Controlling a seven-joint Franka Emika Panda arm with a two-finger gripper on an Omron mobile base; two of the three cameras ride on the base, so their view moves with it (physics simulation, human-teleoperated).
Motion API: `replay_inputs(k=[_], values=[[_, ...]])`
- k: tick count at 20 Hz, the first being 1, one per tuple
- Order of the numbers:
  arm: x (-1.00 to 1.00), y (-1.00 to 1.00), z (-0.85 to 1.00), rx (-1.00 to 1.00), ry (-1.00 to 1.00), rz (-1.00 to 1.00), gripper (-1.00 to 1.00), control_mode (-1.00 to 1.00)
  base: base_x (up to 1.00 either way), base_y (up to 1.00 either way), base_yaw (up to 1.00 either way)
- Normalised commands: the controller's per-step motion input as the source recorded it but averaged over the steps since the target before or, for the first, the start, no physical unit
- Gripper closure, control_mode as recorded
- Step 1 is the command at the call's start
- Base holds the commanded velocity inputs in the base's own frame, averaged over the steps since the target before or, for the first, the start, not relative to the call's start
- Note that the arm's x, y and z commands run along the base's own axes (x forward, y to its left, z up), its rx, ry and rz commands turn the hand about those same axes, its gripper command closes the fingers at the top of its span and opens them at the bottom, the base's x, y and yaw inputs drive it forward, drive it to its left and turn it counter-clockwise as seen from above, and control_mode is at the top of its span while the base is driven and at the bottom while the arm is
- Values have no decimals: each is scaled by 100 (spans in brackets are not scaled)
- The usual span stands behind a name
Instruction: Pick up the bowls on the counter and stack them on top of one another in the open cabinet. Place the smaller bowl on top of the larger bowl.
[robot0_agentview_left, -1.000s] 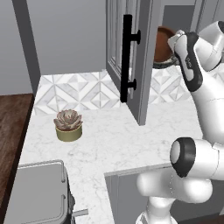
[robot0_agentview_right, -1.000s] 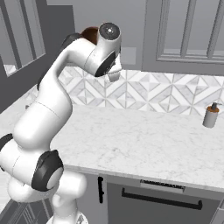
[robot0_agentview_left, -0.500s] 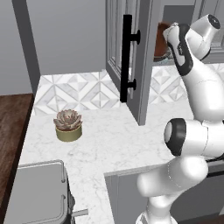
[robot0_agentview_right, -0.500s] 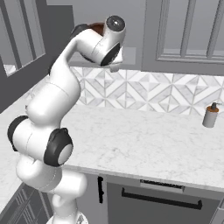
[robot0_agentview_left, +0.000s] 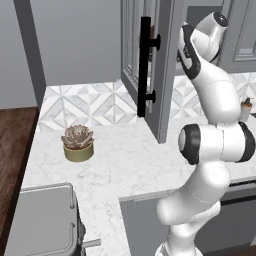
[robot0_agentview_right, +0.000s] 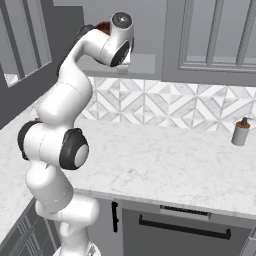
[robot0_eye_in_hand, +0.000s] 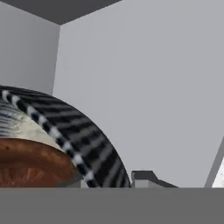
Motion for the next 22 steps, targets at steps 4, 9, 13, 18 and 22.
replay_inputs(k=[4, 9, 13, 18, 22], values=[[-4, -1, 0, 0, -9, -1, -100, -100, 0, 0, 0], [-48, -4, 3, 0, -19, -1, -100, -100, 0, 0, 0], [-97, -18, 1, 3, -24, 0, -100, -100, 0, 0, 0], [-100, -36, -24, 5, -30, 0, -100, -100, 0, 0, 0], [-100, -50, -92, 0, -20, 0, -100, -100, 0, 0, 0]])
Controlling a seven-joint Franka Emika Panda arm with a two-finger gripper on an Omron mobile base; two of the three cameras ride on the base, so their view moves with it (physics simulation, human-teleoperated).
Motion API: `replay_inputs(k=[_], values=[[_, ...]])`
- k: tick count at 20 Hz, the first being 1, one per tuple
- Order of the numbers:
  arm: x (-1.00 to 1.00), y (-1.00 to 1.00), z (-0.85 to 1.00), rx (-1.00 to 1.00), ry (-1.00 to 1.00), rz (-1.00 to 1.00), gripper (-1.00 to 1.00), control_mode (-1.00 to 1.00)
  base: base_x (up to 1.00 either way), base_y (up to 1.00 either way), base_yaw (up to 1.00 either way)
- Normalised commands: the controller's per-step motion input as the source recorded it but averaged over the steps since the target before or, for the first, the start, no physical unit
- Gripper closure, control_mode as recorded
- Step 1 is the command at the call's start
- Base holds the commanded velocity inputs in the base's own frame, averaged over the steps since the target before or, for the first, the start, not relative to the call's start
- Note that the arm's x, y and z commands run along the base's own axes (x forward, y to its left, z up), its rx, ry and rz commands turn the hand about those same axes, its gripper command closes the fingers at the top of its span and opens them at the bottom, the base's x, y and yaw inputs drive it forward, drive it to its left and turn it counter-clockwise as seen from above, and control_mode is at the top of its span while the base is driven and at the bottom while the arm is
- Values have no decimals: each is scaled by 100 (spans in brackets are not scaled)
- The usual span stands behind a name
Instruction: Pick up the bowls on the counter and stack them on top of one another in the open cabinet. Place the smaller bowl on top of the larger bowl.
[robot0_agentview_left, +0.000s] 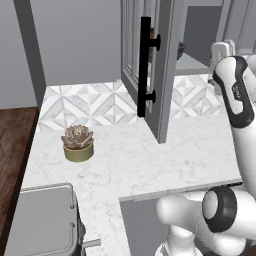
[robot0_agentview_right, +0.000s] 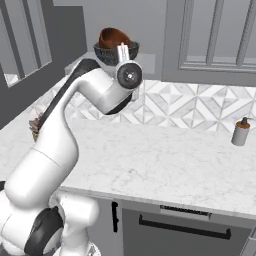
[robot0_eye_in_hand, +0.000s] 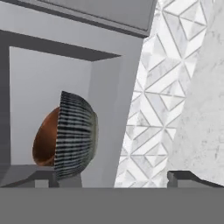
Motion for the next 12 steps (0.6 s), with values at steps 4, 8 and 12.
replay_inputs(k=[4, 8, 12], values=[[-100, -56, -100, -3, -6, 0, -100, -100, 0, 0, 0], [-100, -61, -100, -13, -2, 0, -100, -100, 0, 0, 0], [-93, -35, -100, -25, 9, 0, -100, -100, 0, 0, 0]])
